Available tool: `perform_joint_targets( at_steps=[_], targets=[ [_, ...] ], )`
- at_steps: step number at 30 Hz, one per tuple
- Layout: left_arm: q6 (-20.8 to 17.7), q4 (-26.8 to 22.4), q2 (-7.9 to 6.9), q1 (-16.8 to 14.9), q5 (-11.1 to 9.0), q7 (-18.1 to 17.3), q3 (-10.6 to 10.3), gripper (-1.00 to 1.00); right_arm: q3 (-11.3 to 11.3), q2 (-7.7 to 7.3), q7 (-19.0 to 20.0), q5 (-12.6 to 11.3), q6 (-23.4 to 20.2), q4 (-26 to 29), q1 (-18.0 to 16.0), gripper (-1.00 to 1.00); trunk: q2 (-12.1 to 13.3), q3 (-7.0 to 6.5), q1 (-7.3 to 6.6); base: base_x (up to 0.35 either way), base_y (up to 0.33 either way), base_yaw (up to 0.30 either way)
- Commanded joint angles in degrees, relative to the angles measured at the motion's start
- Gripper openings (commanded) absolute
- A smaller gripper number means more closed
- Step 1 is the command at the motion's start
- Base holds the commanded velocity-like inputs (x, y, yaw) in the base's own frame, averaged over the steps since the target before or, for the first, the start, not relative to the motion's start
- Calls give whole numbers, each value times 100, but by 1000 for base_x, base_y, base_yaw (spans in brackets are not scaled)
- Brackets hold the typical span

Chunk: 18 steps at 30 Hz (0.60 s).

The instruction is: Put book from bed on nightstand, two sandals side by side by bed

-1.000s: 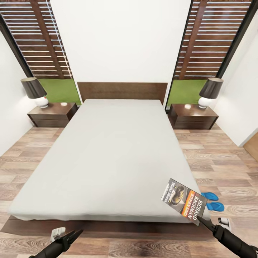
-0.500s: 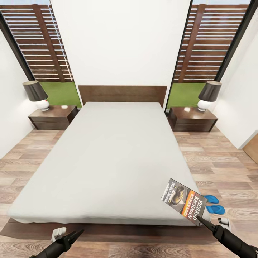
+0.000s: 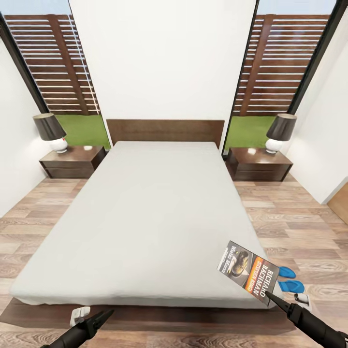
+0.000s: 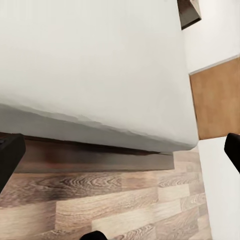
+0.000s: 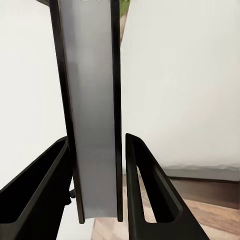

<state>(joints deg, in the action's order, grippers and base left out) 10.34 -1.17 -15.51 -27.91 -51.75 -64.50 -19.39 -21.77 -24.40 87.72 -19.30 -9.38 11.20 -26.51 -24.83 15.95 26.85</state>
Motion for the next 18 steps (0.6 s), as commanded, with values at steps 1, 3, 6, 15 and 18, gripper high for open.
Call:
perform_joint_targets(
  at_steps=[1,3,6,15,18],
  targets=[
    [38,3,4,-4,-37,-6,-48,100,33,-3,18,-48,-59,-4,-4,-100,-9,0,3,0,0,0],
    [38,3,14,-4,-37,2,-48,100,33,-3,20,-48,-61,-4,-4,-100,-9,-18,3,0,0,0],
    [38,3,20,-4,-37,6,-48,100,33,-3,18,-48,-59,-4,-3,-100,-9,-46,3,0,0,0],
    [39,3,22,-4,-37,7,-48,100,33,-3,17,-48,-62,-4,-3,-100,-9,-129,3,0,0,0],
    [38,3,22,-4,-37,7,-48,100,33,-3,17,-48,-61,-4,-4,-100,-9,-156,3,0,0,0]
  ],
)
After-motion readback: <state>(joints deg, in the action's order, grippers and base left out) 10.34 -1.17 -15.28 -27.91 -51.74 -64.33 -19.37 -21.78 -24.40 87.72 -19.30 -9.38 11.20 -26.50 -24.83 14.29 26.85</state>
